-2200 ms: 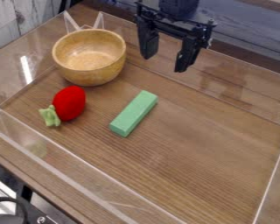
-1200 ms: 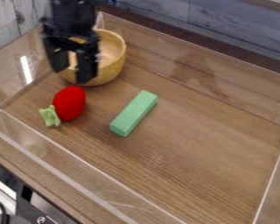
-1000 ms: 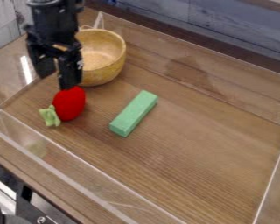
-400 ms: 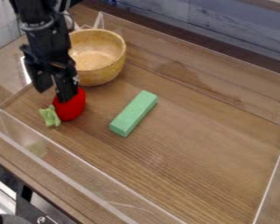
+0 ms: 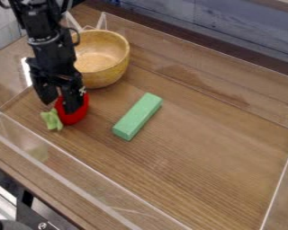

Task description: Move the red object to the right side of the table

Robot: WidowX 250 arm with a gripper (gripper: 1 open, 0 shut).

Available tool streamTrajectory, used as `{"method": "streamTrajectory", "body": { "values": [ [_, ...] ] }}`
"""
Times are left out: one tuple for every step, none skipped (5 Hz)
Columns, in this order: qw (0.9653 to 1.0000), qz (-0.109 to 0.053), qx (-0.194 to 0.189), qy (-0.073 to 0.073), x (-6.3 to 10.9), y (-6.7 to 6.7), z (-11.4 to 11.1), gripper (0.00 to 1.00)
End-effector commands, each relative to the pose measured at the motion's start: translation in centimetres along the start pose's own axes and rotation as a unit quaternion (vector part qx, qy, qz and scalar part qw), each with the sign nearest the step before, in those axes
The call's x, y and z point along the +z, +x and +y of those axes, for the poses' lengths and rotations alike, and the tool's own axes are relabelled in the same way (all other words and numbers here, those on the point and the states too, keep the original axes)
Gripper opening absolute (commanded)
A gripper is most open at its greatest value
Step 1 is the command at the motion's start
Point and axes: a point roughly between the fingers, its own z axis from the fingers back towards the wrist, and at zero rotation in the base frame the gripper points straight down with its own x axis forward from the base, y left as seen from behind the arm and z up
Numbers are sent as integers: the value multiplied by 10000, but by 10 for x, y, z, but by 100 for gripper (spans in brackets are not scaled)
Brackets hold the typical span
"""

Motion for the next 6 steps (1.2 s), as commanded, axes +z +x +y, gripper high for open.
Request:
{"method": "streamTrajectory", "body": {
  "values": [
    [9998,-135,104,49,3,3,4,100],
    [9998,-144,152,15,2,4,3,100],
    [9997,-147,197,-23,1,4,3,100],
    [9996,-148,240,-61,1,5,2,100],
    [9994,-146,283,-98,2,5,1,100],
    [9992,-159,331,-145,4,6,0,100]
  ]
}}
